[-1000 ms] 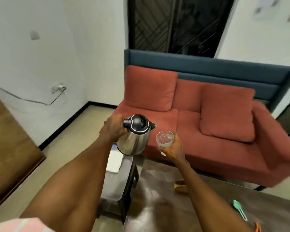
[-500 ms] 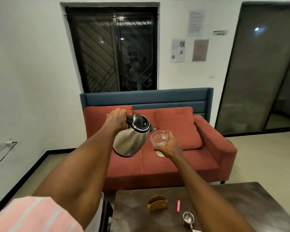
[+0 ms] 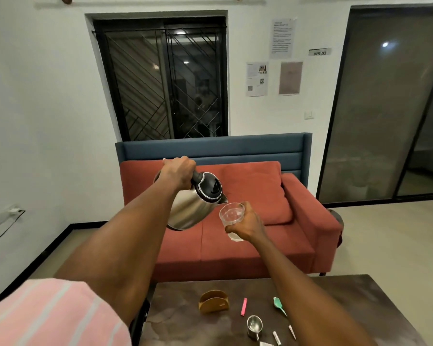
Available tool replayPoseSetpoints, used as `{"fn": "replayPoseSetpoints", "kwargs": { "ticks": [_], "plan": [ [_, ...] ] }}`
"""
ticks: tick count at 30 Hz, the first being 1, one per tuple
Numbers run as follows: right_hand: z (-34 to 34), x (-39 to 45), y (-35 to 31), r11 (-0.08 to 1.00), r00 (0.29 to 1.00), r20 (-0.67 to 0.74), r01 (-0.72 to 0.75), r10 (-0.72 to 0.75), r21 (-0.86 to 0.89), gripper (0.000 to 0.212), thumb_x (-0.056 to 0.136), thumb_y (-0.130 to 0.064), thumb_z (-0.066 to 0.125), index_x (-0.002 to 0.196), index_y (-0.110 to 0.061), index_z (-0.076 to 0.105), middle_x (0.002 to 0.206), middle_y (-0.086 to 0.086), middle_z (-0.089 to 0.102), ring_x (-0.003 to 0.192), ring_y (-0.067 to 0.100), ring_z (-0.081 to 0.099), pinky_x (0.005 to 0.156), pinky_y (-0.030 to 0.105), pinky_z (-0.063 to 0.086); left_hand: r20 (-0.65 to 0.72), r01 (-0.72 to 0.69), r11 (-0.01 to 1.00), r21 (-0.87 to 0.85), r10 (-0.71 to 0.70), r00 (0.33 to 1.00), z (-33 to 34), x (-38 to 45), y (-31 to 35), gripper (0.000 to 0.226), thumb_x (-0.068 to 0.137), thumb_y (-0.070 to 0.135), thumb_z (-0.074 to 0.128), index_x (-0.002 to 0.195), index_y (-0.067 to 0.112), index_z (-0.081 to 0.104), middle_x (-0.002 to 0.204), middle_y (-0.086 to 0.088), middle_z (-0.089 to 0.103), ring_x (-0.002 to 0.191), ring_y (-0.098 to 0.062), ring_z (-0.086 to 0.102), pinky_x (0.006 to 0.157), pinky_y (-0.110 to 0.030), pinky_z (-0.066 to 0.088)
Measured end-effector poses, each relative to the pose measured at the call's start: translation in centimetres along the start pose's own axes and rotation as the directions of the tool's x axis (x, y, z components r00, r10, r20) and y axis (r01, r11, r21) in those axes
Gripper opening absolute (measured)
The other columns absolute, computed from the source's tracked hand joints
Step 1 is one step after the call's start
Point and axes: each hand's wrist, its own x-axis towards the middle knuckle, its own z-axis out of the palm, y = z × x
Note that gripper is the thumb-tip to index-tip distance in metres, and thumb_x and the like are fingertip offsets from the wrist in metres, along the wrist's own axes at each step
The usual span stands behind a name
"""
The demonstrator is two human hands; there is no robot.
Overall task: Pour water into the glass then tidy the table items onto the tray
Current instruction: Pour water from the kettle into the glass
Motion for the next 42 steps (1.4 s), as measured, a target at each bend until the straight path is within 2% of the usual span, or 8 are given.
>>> {"fn": "replayPoseSetpoints", "kwargs": {
  "ticks": [5,10,13,19,24,30,42],
  "plan": [
    [-0.3,0.1,0.3,1.000,0.998,0.049,0.025,-0.025,-0.008,0.080,0.052,-0.037,0.085,0.120,-0.029,0.044,0.119,0.000,0.062,0.110,0.029,0.060,0.090,0.043,0.051,0.015,0.004,0.997,0.077,-0.005,1.000,-0.4,-0.4,1.8,0.027,0.076,0.027,0.075,0.099,0.017,0.064,0.105,-0.006,0.062,0.100,-0.032,0.063,0.097,-0.058,0.043],
    [0.0,0.5,0.1,0.999,0.997,0.071,0.044,-0.044,-0.003,0.082,0.051,-0.038,0.085,0.121,-0.030,0.043,0.121,0.000,0.062,0.110,0.029,0.060,0.090,0.040,0.051,0.013,0.013,0.993,0.119,-0.014,1.000,-0.5,-0.6,1.5,0.030,0.079,0.023,0.073,0.106,0.018,0.060,0.108,-0.005,0.062,0.102,-0.031,0.062,0.095,-0.052,0.042],
    [0.6,0.7,-0.2,0.999,0.995,0.082,0.048,-0.049,0.010,0.082,0.049,-0.039,0.085,0.120,-0.032,0.043,0.120,-0.002,0.063,0.109,0.029,0.061,0.090,0.041,0.051,0.027,-0.011,0.979,0.206,0.005,1.000,-0.7,-0.2,1.3,0.030,0.079,0.020,0.072,0.107,0.017,0.061,0.106,-0.006,0.063,0.101,-0.031,0.063,0.099,-0.057,0.040],
    [2.2,1.0,-1.4,0.994,0.994,0.091,0.058,-0.067,0.093,0.083,0.045,-0.040,0.084,0.117,-0.031,0.044,0.116,-0.002,0.063,0.105,0.027,0.062,0.088,0.044,0.054,0.010,-0.090,0.902,0.422,0.095,0.995,-1.6,1.0,0.5,0.017,0.081,0.025,0.071,0.095,0.022,0.062,0.100,-0.002,0.066,0.096,-0.028,0.066,0.086,-0.043,0.040],
    [3.7,1.2,-2.4,0.989,0.992,0.094,0.073,-0.086,0.131,0.085,0.043,-0.041,0.087,0.117,-0.029,0.046,0.117,-0.003,0.063,0.106,0.026,0.061,0.088,0.045,0.053,0.008,-0.153,0.847,0.510,0.173,0.985,-1.9,1.3,-0.3,0.009,0.083,0.025,0.068,0.088,0.027,0.060,0.097,-0.001,0.069,0.092,-0.025,0.067,0.073,-0.035,0.037],
    [4.6,1.3,-2.7,0.986,0.991,0.097,0.072,-0.087,0.152,0.090,0.040,-0.046,0.087,0.118,-0.031,0.045,0.115,-0.005,0.063,0.105,0.025,0.061,0.086,0.041,0.052,0.009,-0.187,0.791,0.582,0.224,0.974,-2.1,1.7,-0.7,0.010,0.087,0.027,0.065,0.095,0.021,0.065,0.098,0.000,0.071,0.091,-0.022,0.068,0.085,-0.033,0.042],
    [4.2,1.4,-2.7,0.984,0.992,0.070,0.096,-0.108,0.150,0.089,0.040,-0.048,0.086,0.117,-0.033,0.045,0.116,-0.006,0.062,0.105,0.024,0.061,0.087,0.039,0.051,-0.016,-0.200,0.747,0.634,0.270,0.963,-2.3,1.4,-0.9,0.010,0.089,0.023,0.062,0.099,0.021,0.066,0.098,0.001,0.072,0.092,-0.020,0.067,0.086,-0.031,0.039]
  ]
}}
